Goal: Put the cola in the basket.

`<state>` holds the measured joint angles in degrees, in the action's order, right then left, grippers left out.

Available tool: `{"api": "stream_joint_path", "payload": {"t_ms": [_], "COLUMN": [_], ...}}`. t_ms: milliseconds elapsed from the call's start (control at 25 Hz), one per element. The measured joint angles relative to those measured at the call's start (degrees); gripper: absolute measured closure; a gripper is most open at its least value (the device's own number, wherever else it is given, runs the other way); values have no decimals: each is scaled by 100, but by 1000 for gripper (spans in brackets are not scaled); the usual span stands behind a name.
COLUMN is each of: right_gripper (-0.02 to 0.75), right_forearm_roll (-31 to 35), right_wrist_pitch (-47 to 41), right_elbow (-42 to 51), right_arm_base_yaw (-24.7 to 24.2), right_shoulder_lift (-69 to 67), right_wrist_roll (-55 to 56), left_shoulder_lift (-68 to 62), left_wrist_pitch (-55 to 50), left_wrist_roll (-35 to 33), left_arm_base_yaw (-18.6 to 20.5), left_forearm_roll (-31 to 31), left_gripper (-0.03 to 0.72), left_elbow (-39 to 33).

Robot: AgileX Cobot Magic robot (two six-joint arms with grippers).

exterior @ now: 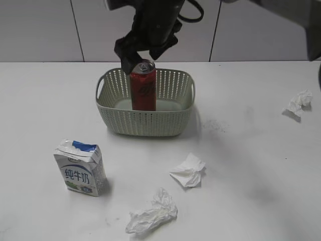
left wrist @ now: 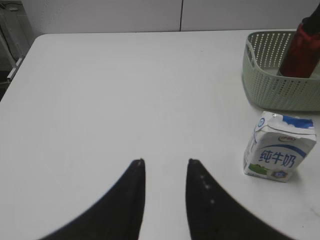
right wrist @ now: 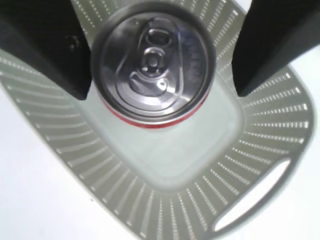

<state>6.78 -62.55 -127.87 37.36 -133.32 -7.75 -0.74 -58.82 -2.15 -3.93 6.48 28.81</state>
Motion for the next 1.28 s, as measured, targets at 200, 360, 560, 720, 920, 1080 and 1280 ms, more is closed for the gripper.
{"api": "stream_joint_path", "payload": {"t_ms": [200,360,560,720,920,1080,1280], "right_gripper": [81,83,92,105,141,150,151], "right_forearm_roll": [32,32,32,4,-30,-13,23], "right_wrist_pitch": [20,-293,-524,-618,-677,-677,-673], "right_elbow": [0,-5,689,1571,2382,3247,4877], "right_arm_base_yaw": [-279,-738,-1765,-2628,-3343,-3405,-3405], "right_shoulder_lift": [622,1107,1904,2652,3410,4087,5117], "right_wrist_roll": [8,8,8,8,56,135,128], "left_shoulder_lift": [0,0,0,0,0,0,0], "left_wrist_pitch": [0,0,0,0,0,0,0], "left_wrist_roll": [0,0,0,0,0,0,0], "left_arm_base_yaw": [0,0,0,0,0,0,0], "left_forearm_roll": [0,0,0,0,0,0,0], "left_gripper": [460,460,460,460,460,460,460], "left_elbow": [0,0,0,0,0,0,0]}}
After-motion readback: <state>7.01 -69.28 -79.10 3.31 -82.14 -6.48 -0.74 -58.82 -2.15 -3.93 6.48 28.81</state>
